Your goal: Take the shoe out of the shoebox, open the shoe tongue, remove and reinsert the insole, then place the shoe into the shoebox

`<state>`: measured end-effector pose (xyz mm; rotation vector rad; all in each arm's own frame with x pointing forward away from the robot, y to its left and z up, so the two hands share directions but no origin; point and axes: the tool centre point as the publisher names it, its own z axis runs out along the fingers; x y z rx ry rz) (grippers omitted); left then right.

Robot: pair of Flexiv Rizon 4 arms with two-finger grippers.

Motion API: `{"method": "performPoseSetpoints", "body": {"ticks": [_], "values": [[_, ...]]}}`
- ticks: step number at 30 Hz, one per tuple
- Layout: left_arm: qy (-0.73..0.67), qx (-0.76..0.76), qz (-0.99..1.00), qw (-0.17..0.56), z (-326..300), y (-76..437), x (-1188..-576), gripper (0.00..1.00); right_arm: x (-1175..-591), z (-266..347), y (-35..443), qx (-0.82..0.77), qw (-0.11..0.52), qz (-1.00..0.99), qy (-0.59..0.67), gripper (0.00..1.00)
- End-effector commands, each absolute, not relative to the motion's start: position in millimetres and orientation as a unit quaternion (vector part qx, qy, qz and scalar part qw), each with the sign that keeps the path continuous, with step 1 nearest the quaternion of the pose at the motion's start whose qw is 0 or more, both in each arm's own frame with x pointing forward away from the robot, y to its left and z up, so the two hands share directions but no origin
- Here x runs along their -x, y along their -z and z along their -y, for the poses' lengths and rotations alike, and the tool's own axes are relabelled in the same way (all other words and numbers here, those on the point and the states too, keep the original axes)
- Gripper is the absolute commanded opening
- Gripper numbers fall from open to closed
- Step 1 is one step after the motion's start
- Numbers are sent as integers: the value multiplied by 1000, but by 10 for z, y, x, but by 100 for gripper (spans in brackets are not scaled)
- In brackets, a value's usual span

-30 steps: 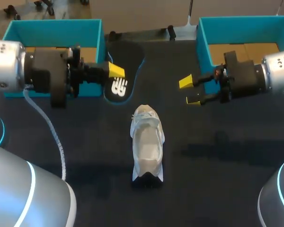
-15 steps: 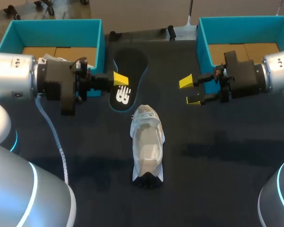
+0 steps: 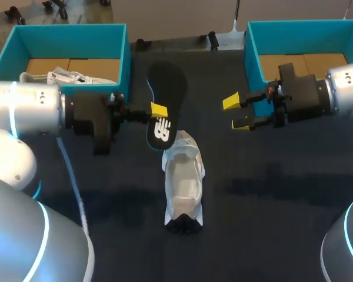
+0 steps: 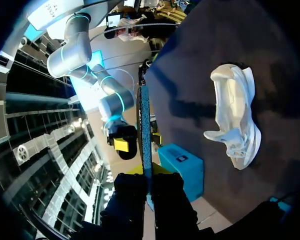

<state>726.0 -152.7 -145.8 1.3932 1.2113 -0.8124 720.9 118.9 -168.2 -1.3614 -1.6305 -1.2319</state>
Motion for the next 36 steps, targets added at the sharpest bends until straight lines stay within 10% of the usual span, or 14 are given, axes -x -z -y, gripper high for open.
{"method": "performPoseSetpoints", "body": {"ticks": [1,36], "values": [[344,-575,-504,545,1668,1609,-7324,0,-7206,-1202,1685,523,336,625,472,100],[359,-574,-494,546,1721,1758,-7304,0,-7206,-1202,1685,523,336,625,472,100]]}}
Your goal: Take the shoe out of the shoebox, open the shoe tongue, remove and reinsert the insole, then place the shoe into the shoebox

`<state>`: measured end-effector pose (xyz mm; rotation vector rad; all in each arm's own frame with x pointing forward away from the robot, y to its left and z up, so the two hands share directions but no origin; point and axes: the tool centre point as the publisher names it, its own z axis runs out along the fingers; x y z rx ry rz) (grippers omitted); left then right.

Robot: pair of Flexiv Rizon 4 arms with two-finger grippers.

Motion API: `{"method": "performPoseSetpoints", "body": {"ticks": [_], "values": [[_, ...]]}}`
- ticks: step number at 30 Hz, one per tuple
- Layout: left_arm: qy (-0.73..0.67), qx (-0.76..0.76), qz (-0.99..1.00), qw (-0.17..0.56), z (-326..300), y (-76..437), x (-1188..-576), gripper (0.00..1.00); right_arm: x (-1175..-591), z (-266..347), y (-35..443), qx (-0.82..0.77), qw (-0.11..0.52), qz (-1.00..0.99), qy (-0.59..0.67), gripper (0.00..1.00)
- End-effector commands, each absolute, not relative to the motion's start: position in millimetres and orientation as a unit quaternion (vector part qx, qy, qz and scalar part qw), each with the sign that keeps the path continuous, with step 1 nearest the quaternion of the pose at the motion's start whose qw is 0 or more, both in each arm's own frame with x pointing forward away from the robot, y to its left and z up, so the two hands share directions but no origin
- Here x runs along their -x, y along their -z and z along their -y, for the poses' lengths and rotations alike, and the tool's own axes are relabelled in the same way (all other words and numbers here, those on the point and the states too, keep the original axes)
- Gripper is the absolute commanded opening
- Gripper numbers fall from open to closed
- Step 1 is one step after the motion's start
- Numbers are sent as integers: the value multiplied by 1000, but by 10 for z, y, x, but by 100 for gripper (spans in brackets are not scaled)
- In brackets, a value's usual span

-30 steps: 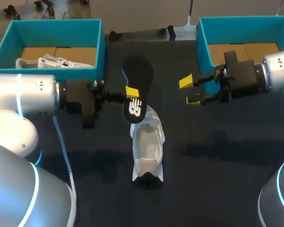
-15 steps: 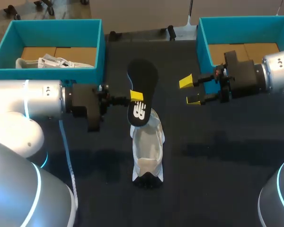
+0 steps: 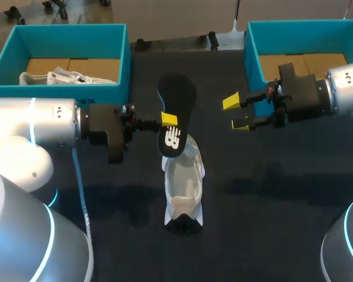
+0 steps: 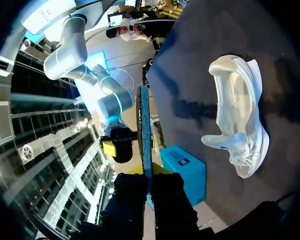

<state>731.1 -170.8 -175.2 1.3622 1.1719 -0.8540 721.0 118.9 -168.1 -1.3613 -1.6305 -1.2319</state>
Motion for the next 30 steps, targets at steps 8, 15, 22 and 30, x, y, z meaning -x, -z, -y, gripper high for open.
{"method": "performPoseSetpoints", "body": {"ticks": [8,15,22,30], "values": [[359,-574,-494,546,1721,1758,-7304,0,-7206,-1202,1685,523,336,625,472,100],[359,-574,-494,546,1721,1758,-7304,0,-7280,-1323,1647,529,333,617,478,100],[359,-574,-494,546,1721,1758,-7304,0,-7364,-1459,1682,540,350,606,468,100],[359,-574,-494,546,1721,1758,-7304,0,-7520,-1733,1774,526,378,596,475,100]]}}
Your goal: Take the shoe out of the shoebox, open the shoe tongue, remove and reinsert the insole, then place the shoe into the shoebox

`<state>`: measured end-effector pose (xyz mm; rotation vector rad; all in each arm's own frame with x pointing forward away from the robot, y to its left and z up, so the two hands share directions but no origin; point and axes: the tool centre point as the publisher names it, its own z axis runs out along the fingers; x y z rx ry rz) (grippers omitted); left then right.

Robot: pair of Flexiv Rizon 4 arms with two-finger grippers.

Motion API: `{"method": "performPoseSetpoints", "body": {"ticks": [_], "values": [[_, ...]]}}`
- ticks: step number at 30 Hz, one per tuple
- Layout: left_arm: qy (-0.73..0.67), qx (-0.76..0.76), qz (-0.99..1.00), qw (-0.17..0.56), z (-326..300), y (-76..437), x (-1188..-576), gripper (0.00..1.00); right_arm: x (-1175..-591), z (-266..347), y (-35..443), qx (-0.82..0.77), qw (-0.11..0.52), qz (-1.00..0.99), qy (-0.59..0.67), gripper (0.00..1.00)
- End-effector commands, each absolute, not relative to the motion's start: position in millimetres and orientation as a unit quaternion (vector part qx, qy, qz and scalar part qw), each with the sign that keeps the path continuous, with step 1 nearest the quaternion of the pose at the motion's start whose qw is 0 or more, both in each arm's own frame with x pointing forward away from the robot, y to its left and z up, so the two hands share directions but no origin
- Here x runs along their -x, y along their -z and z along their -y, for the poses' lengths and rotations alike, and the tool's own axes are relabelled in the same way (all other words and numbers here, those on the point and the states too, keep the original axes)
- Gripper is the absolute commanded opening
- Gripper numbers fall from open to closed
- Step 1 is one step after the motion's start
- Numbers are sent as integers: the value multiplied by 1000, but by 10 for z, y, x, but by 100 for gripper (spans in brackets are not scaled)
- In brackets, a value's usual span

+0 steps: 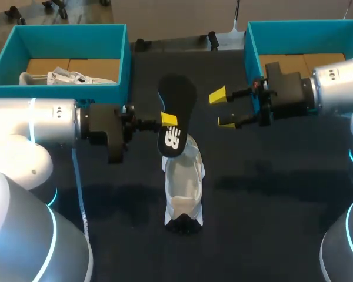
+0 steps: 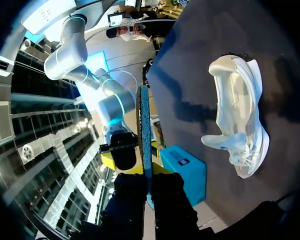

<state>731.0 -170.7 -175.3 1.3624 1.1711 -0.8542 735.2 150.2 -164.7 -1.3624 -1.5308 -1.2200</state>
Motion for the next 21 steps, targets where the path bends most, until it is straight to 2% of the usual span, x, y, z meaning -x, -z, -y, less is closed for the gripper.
{"method": "performPoseSetpoints", "body": {"ticks": [1,10,21], "values": [[359,-574,-494,546,1721,1758,-7304,0,-7530,-1749,1789,526,381,593,475,100],[359,-574,-494,546,1721,1758,-7304,0,-7629,-2002,1924,524,413,567,483,100],[359,-574,-494,546,1721,1758,-7304,0,-7657,-2178,1864,514,439,546,495,100]]}}
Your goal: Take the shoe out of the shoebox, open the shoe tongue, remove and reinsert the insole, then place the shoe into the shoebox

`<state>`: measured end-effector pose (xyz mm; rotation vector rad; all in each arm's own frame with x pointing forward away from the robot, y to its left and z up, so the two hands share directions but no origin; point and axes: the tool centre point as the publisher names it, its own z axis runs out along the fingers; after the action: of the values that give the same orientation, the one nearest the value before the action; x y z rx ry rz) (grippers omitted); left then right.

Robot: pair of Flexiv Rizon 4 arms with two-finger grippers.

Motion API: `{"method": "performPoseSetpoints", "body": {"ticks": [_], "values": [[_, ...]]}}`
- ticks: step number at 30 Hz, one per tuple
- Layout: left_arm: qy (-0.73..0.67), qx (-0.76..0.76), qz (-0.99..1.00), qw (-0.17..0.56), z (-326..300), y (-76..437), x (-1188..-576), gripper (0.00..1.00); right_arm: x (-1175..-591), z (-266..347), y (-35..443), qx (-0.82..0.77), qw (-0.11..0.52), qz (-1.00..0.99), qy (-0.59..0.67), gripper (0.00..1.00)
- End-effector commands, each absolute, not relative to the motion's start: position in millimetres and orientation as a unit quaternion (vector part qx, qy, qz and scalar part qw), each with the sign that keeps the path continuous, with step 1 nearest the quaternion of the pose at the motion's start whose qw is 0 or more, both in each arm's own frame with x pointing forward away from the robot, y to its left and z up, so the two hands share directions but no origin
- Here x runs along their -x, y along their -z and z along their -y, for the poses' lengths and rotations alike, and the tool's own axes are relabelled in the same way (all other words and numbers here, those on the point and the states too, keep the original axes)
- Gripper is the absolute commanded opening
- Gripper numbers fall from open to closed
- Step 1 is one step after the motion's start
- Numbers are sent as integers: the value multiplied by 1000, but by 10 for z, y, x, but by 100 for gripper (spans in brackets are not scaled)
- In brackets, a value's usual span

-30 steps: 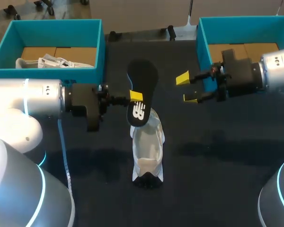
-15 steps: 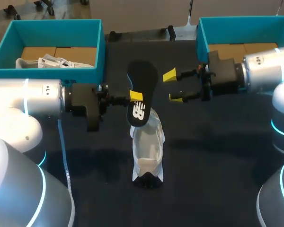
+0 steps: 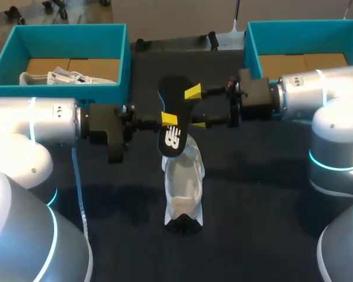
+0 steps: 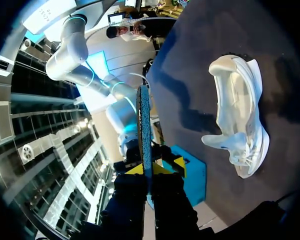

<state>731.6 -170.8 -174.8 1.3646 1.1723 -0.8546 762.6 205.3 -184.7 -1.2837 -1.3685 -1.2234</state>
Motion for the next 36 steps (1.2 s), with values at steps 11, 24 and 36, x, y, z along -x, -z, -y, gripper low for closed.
{"method": "performPoseSetpoints", "body": {"ticks": [11,24,36], "values": [[359,-574,-494,546,1721,1758,-7304,0,-7613,-2216,1799,524,463,525,485,55],[359,-574,-494,546,1721,1758,-7304,0,-7531,-2138,1688,530,472,504,493,45],[359,-574,-494,546,1721,1758,-7304,0,-7524,-2180,1663,523,486,499,492,38]]}}
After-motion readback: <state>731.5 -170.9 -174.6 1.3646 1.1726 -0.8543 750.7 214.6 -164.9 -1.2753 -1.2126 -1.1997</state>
